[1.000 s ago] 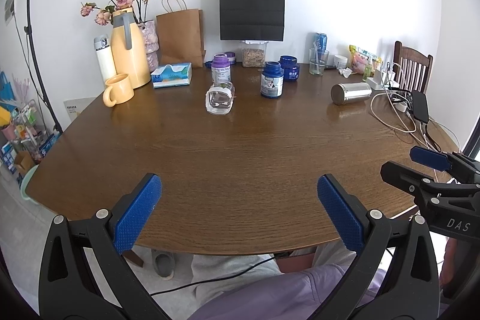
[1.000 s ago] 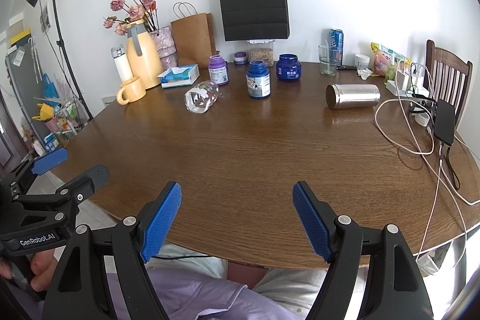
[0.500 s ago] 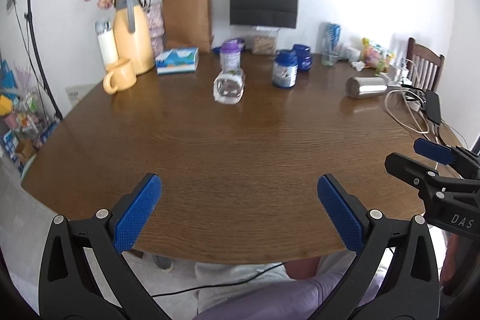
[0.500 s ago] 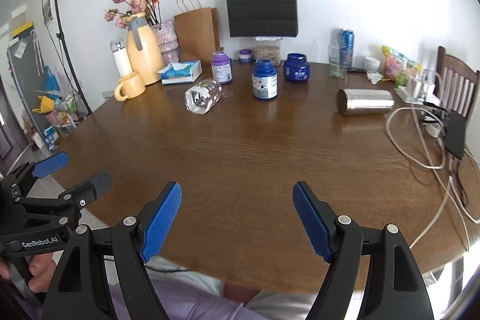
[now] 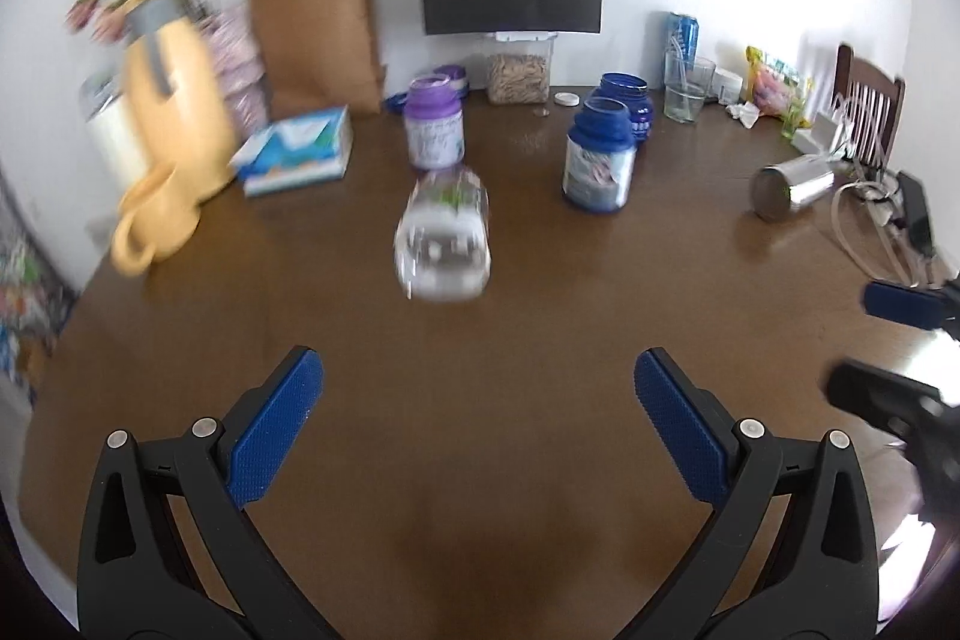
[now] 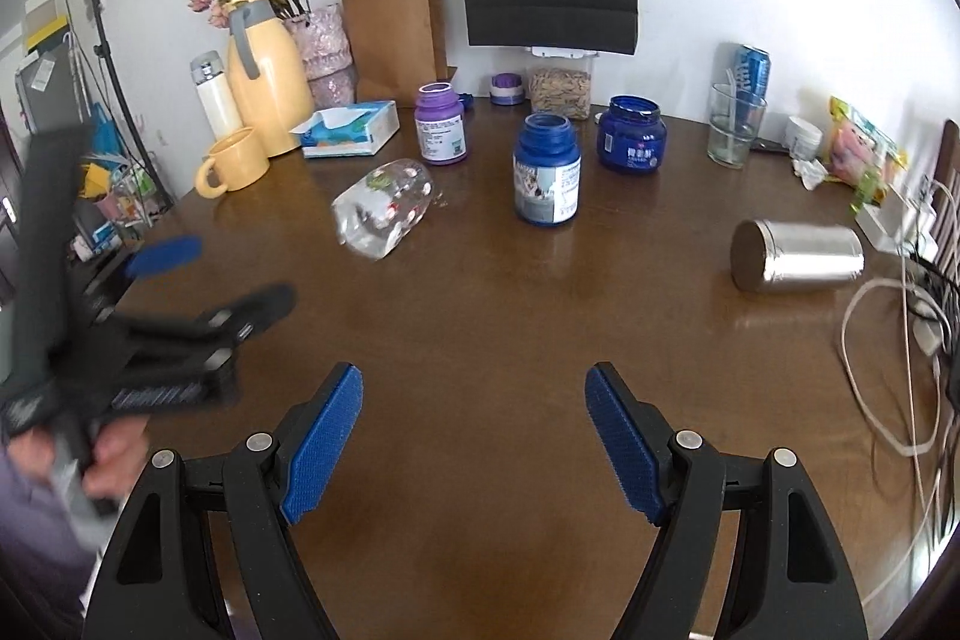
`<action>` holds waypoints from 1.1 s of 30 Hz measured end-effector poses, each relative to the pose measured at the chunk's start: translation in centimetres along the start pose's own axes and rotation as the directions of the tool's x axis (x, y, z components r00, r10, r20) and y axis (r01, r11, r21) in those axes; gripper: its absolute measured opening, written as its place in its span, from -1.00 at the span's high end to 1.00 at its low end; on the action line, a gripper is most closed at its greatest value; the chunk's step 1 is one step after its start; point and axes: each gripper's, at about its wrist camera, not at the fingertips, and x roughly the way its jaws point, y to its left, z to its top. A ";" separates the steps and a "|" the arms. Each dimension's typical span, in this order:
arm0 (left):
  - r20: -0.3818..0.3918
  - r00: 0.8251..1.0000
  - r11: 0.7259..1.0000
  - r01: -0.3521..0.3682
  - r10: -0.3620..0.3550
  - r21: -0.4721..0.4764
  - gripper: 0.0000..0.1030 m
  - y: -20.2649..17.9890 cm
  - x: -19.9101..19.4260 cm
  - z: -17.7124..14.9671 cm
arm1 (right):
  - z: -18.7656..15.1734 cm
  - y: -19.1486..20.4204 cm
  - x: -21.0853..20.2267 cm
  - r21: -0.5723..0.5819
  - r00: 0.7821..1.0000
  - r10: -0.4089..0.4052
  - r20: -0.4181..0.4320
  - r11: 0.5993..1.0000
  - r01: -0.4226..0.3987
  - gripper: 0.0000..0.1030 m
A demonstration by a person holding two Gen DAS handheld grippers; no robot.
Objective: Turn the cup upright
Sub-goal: 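Reach the left tool to the clear sticker bottle lying sideways and grasp it, then lift the bottle with the left tool while the right tool approaches it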
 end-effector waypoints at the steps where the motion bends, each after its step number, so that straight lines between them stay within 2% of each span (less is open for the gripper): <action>1: 0.003 1.000 1.000 -0.010 0.010 0.011 -1.00 0.4 1.6 1.1 | 0.6 -0.3 0.6 0.000 1.000 -0.004 -0.005 1.000 0.004 -0.56; 4: -0.001 1.000 0.999 -0.029 0.029 0.033 -0.98 1.1 5.1 3.3 | 1.8 -1.1 2.0 0.009 1.000 0.002 -0.011 1.000 -0.002 -0.56; 7: -0.022 1.000 0.998 0.013 -0.012 0.054 -0.97 1.5 8.7 5.0 | 3.1 -1.8 3.7 0.022 1.000 0.014 -0.023 1.000 -0.013 -0.56; 8: -0.042 0.999 0.999 -0.003 0.004 0.047 -0.94 1.6 10.0 5.3 | 3.4 -1.9 4.2 0.023 0.999 0.019 -0.027 1.000 -0.018 -0.56; 11: -0.101 0.994 0.998 -0.040 0.045 0.049 -0.54 1.9 13.1 5.7 | 4.1 -2.1 5.8 0.034 0.999 0.036 -0.039 0.999 -0.034 -0.56; 12: -0.113 0.993 0.998 -0.037 0.042 0.045 -0.28 1.9 13.9 5.6 | 4.1 -2.1 6.2 0.037 0.998 0.041 -0.043 0.999 -0.040 -0.56; 13: -0.122 0.992 0.999 -0.029 0.034 0.039 -0.13 2.0 14.4 5.5 | 4.2 -2.1 6.5 0.039 0.998 0.044 -0.047 0.998 -0.042 -0.56; 15: -0.106 0.994 0.999 -0.039 0.041 0.020 -0.13 1.9 14.5 5.2 | 4.3 -2.0 7.2 0.040 0.997 0.053 -0.059 0.998 -0.050 -0.56; 18: -0.102 0.994 0.999 -0.026 0.030 0.046 -0.12 1.0 13.4 4.3 | 4.4 -2.3 7.8 0.045 0.996 0.059 -0.070 0.997 -0.056 -0.56; 23: -0.131 0.986 0.979 0.127 -0.107 0.157 -0.13 -2.8 8.5 0.5 | 4.4 -3.1 8.1 0.061 0.995 0.068 -0.067 0.996 -0.064 -0.56; 25: -0.144 0.973 0.962 0.208 -0.183 0.178 -0.14 -4.1 6.4 -1.1 | 4.5 -3.3 8.3 0.064 0.995 0.074 -0.071 0.996 -0.069 -0.56; 28: -0.154 0.955 0.945 0.280 -0.255 0.170 -0.15 -4.8 5.0 -2.2 | 4.6 -3.0 8.8 0.056 0.993 0.086 -0.075 0.995 -0.082 -0.56; 29: -0.155 0.951 0.940 0.293 -0.268 0.174 -0.18 -5.0 4.9 -2.3 | 4.6 -2.9 8.9 0.048 0.993 0.088 -0.074 0.995 -0.084 -0.56; 31: -0.153 0.952 0.935 0.292 -0.264 0.202 -0.54 -5.1 4.7 -2.6 | 4.8 -2.6 9.7 0.025 0.994 0.081 -0.079 0.997 -0.079 -0.56; 33: -0.147 0.963 0.942 0.255 -0.226 0.219 -0.60 -4.7 4.2 -3.0 | 4.9 -2.6 10.7 0.011 0.993 0.069 -0.100 0.998 -0.068 -0.56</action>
